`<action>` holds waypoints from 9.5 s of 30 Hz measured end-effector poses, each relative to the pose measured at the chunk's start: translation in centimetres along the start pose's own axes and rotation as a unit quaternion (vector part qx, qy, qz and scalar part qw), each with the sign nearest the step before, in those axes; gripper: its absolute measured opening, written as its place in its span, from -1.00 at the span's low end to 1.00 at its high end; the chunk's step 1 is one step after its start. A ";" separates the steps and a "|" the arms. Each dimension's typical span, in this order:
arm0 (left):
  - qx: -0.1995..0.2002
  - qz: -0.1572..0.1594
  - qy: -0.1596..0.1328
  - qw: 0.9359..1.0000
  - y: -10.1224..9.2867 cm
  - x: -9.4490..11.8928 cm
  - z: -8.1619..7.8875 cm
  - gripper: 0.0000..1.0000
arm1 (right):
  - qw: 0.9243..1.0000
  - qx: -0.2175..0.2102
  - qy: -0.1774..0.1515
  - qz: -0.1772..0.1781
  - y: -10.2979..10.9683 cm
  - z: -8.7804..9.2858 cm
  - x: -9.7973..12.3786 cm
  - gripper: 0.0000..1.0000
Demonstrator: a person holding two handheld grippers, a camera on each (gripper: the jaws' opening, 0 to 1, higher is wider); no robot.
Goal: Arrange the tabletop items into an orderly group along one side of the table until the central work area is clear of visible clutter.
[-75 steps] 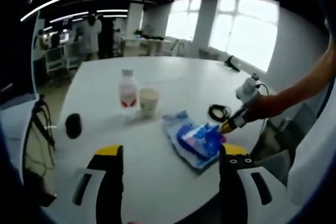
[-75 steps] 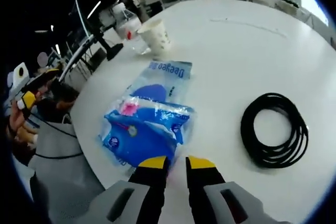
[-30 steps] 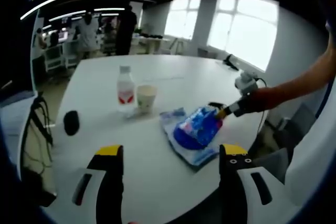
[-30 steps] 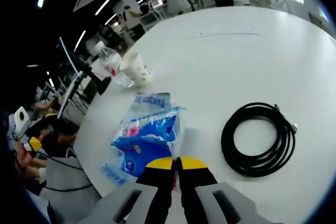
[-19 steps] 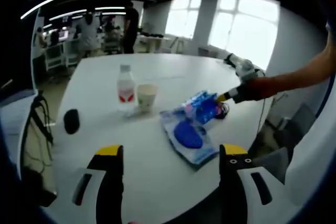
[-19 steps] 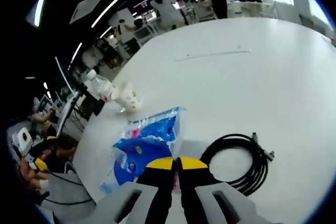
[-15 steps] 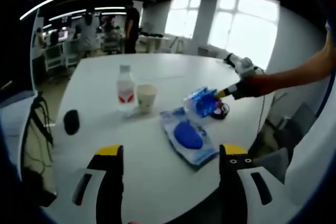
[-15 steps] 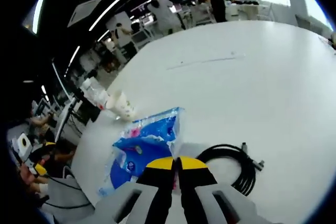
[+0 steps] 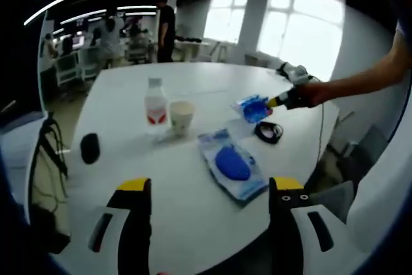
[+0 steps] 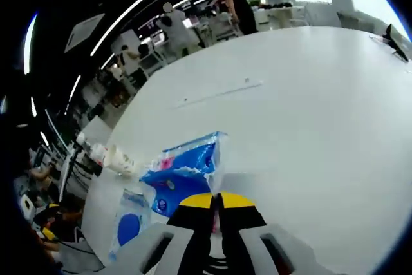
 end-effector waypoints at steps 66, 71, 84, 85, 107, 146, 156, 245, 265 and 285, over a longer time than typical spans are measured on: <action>0.007 -0.034 0.049 0.998 -1.1 -0.5 -1.0 0.49 | 0.996 -0.064 0.004 0.059 -11.9 -3.2 -4.3 -0.96; 0.008 -0.034 0.049 0.998 -1.0 -0.6 -1.0 0.49 | 0.996 -0.067 0.007 0.061 -11.8 -2.8 -3.7 -0.92; 0.015 -0.025 0.042 0.999 -1.9 -1.4 -0.5 0.48 | 0.997 -0.012 0.030 0.068 -10.2 -2.5 -2.5 -0.87; 0.016 -0.024 0.040 0.999 -2.3 -1.6 -0.5 0.48 | 0.997 -0.010 0.033 0.068 -10.0 -2.4 -2.5 -0.87; -0.002 -0.016 0.005 1.000 -1.4 -1.8 -0.4 0.48 | 0.975 0.171 0.142 0.032 -4.2 1.0 -1.0 -0.78; -0.006 -0.003 -0.011 1.000 -0.4 -0.7 0.2 0.47 | 0.915 0.319 0.233 -0.074 8.2 4.6 -5.0 -0.77; 0.003 -0.003 -0.012 1.000 -0.3 -0.8 1.1 0.47 | 0.883 0.374 0.265 -0.100 10.0 5.4 -5.9 -0.70; 0.007 -0.006 0.009 1.000 -1.4 0.8 2.5 0.46 | 0.851 0.443 0.248 -0.131 15.5 3.8 -12.2 -0.43; 0.001 -0.009 0.014 1.000 -1.2 0.7 2.0 0.47 | 0.818 0.489 0.285 -0.106 14.2 4.3 -15.5 -0.57; 0.006 -0.008 0.013 1.000 -1.4 -0.2 1.7 0.46 | 0.795 0.510 0.308 -0.118 13.7 4.6 -15.0 -1.00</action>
Point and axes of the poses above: the point that each gripper's makers call its tool centre point, and the gripper's own axes: x roughly backward along the fingers, y roughly to its left, z roughly out of its underside, the point moved 10 cm from there along x, roughly backward along the fingers, and after that the axes turned 5 degrees about -z, right-handed, at the moved point
